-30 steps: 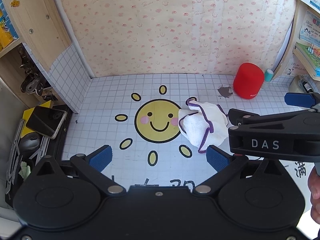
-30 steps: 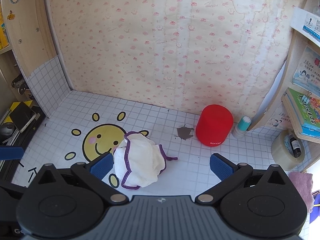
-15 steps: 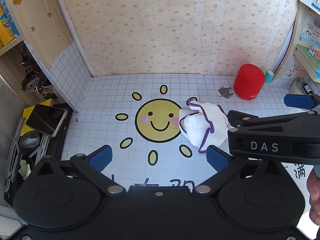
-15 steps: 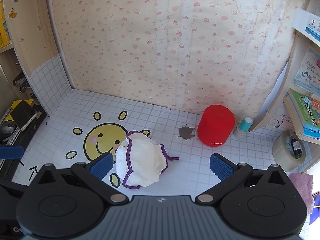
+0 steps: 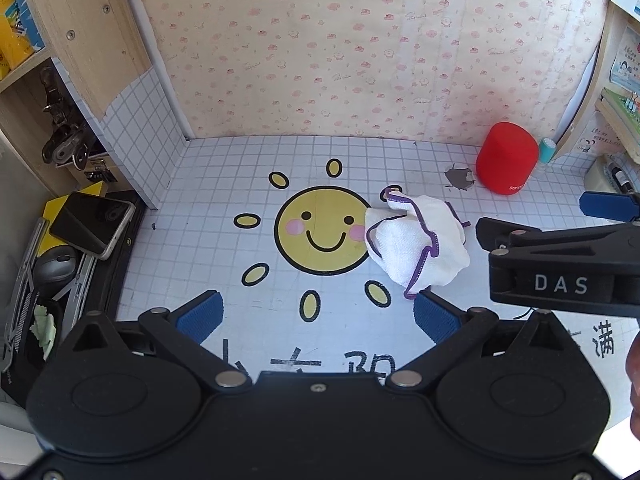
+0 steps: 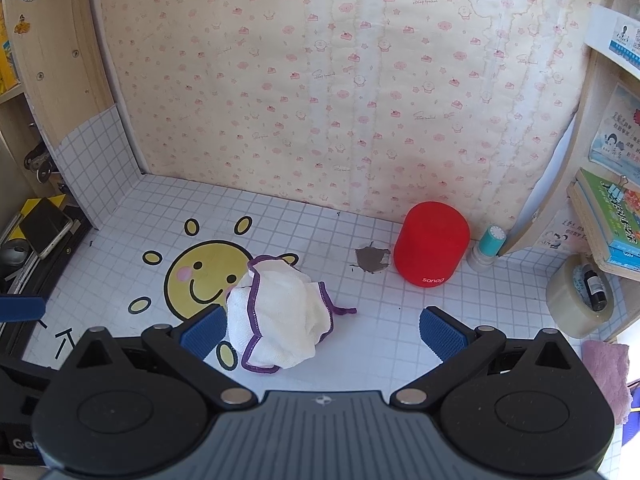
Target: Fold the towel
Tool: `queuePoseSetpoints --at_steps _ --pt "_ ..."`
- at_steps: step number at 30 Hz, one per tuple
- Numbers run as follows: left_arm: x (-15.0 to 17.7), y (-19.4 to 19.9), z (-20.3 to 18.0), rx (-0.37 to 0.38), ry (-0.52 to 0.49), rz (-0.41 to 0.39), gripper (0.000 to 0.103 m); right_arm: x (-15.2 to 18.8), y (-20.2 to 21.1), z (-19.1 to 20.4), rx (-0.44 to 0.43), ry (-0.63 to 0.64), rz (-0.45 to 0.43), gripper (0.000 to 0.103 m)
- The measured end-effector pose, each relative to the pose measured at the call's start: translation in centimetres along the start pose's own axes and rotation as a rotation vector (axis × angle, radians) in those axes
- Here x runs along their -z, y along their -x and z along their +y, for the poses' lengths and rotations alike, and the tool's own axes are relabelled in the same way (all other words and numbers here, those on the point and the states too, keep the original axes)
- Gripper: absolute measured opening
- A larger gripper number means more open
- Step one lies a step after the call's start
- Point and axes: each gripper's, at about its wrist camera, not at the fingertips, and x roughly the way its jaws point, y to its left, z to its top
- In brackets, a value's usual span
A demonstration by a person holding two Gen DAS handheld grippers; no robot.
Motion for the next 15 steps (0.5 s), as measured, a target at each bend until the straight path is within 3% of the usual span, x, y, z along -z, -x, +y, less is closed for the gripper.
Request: queuePoseSetpoints --at_steps 15 --pt "0.3 0.4 -0.6 0.019 -0.014 -0.02 0.102 0.2 -0.4 -1.7 -0.081 -0.085 -0.009 0.103"
